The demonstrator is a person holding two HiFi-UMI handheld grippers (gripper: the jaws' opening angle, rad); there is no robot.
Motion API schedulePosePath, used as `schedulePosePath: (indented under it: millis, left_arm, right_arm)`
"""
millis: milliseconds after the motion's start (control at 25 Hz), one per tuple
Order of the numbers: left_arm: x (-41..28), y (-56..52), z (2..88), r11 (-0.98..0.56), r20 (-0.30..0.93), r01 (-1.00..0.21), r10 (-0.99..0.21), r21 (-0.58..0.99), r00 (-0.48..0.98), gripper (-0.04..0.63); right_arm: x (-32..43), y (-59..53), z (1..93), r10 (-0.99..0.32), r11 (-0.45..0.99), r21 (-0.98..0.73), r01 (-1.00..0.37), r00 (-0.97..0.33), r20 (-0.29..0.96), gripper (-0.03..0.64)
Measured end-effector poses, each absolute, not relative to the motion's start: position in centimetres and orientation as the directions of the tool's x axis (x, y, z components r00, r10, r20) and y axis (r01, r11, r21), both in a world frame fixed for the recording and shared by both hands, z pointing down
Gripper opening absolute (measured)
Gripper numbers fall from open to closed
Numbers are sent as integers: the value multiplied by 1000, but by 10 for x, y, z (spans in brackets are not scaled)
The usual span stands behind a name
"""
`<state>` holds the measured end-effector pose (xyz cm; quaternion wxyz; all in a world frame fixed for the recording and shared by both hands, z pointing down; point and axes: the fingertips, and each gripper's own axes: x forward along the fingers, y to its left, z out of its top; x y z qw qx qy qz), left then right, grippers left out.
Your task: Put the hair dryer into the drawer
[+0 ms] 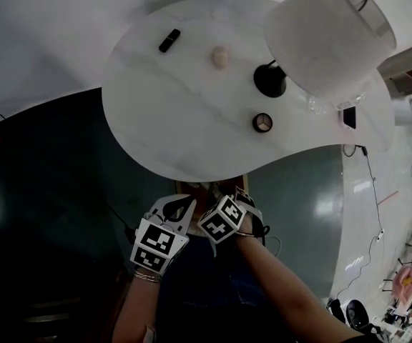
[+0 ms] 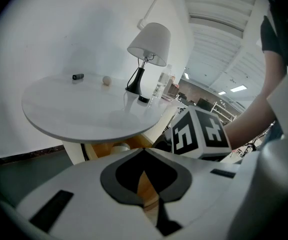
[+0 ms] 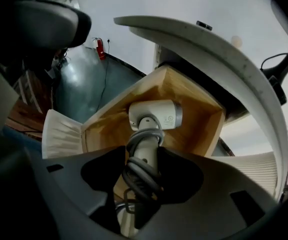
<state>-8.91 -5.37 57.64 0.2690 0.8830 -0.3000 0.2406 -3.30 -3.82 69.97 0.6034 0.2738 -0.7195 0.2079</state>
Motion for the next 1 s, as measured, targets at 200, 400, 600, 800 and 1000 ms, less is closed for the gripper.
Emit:
schedulePosePath:
  millis: [200, 400, 600, 800, 1000]
  left_arm:
    - [-92, -54, 580, -673, 600, -660, -387, 335, 700, 15]
    - [-90, -52, 585, -664, 607, -661, -378, 349, 699, 15]
    - [-93, -52, 589, -653, 618, -671, -378, 350, 690, 15]
    - [-106, -52, 597, -632, 637, -696, -389, 341, 665, 15]
    - [-115, -54, 598, -616, 647, -713, -400, 335, 649, 15]
  right_arm:
    - [-36, -44, 707, -138, 743, 20, -670, -123, 983, 227]
    - [-34, -57, 714, -175, 734, 54, -677, -112, 978, 230]
    - [-33, -61, 725, -187, 720, 76, -690, -87, 979, 232]
    - [-36, -64, 735, -211, 759, 144, -635, -31, 977, 244]
    - [-39, -73, 742, -224, 731, 144, -667, -35, 974, 247]
